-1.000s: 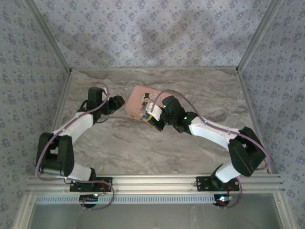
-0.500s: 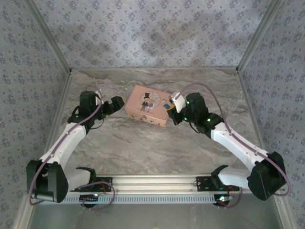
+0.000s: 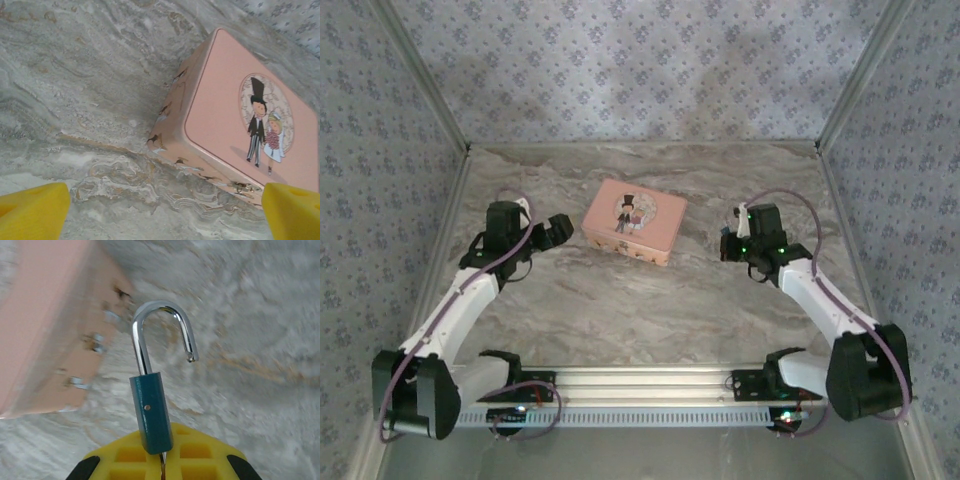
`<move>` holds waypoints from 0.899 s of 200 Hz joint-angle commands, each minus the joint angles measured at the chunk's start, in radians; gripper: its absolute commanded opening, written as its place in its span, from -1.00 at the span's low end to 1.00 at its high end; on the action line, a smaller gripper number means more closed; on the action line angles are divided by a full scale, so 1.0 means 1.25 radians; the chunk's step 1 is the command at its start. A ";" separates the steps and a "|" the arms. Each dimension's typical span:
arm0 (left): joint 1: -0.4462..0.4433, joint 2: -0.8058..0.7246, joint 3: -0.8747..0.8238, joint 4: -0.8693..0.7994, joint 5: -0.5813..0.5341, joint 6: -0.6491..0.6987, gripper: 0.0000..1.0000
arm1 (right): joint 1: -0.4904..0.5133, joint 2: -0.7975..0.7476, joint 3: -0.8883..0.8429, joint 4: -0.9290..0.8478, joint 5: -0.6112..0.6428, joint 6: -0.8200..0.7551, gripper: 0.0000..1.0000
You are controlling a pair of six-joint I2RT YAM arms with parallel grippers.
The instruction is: Unlock a padlock with a key
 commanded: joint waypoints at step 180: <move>0.003 0.112 0.118 -0.044 -0.224 0.134 0.96 | -0.124 0.052 0.081 -0.036 0.260 0.111 1.00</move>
